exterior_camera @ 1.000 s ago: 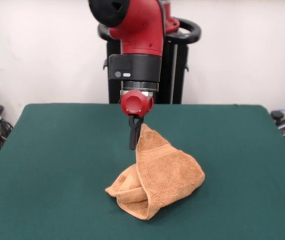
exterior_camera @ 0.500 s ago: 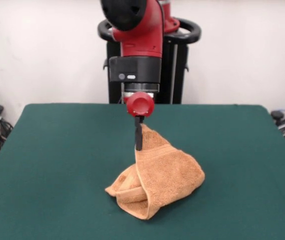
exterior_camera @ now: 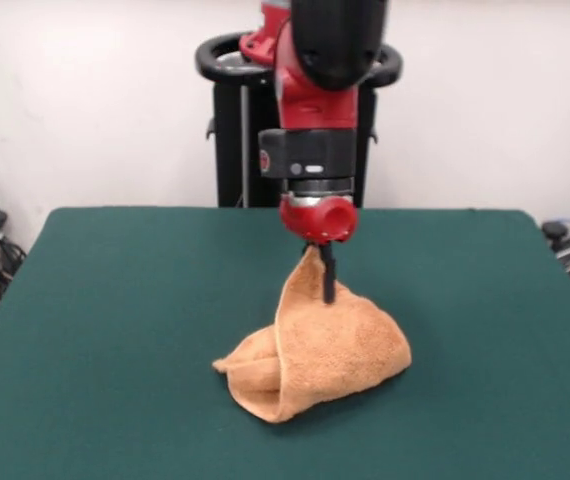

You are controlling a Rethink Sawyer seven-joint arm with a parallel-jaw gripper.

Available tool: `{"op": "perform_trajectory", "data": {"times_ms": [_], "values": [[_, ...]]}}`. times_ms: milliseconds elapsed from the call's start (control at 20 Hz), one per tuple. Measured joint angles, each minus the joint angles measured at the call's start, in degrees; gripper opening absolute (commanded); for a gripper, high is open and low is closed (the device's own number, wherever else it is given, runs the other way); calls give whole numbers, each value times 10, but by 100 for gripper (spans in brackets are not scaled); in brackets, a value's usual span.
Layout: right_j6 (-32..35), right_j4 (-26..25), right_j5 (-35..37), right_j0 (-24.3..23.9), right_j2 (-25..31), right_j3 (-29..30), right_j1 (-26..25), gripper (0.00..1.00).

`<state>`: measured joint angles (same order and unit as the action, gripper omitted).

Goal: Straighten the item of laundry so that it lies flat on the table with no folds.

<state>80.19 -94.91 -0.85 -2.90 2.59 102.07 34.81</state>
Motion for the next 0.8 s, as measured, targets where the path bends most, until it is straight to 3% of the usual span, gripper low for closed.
{"op": "perform_trajectory", "data": {"times_ms": [150, 200, 300, 550, 800], "values": [[0, 49, 7, -32, 26, 5, 7, 100], [0, 134, 22, -105, 69, 14, 17, 0], [0, 143, 25, -116, 75, 15, 18, 0], [0, 229, 36, -205, 114, 20, 26, 0], [0, 266, 47, -220, 117, 20, 39, 0]]}}
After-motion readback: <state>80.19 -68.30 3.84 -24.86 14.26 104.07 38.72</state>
